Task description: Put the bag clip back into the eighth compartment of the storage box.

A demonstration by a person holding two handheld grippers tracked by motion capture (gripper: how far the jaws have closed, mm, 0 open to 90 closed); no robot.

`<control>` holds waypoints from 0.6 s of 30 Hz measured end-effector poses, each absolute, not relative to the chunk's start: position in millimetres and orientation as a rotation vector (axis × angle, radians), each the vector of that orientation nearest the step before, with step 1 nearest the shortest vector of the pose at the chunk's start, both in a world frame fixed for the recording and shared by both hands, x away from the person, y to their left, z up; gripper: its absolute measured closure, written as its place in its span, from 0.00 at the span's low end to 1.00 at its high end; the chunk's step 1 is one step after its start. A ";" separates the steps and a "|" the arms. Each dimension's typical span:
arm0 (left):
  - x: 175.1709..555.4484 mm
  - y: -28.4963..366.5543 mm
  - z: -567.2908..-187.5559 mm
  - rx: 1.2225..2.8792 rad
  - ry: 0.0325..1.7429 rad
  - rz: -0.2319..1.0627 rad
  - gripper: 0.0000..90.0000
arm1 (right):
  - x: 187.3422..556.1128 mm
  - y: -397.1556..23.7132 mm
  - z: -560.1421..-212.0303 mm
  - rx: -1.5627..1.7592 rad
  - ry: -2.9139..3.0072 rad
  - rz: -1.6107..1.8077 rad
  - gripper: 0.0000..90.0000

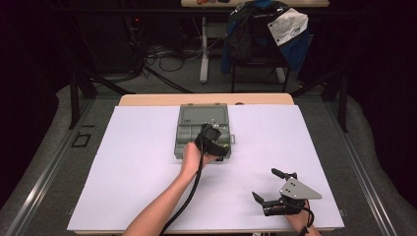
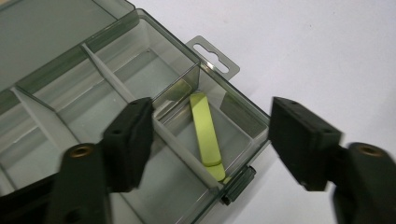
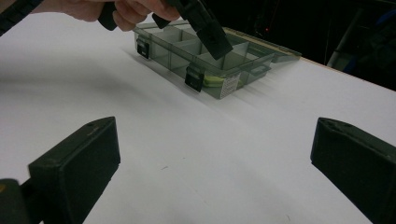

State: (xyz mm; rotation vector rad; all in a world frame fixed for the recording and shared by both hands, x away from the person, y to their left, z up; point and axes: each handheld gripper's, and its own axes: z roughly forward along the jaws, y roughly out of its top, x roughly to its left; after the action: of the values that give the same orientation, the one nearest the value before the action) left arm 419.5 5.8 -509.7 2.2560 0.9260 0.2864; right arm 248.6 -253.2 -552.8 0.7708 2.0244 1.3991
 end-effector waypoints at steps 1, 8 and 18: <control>419.5 5.8 -509.7 2.256 0.926 0.286 0.30 | 248.6 -253.2 -552.8 0.771 2.024 1.399 0.01; 410.6 12.6 -503.0 2.263 0.864 0.293 0.19 | 247.6 -255.9 -553.7 0.784 2.026 1.393 0.01; 399.7 22.0 -497.3 2.259 0.829 0.310 0.14 | 250.1 -256.7 -555.3 0.798 2.024 1.406 0.01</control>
State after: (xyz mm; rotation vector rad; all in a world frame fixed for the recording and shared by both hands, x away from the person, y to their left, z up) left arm 399.7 22.0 -497.3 2.2589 0.8288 0.3101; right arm 250.1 -256.7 -555.3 0.7980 2.0245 1.4057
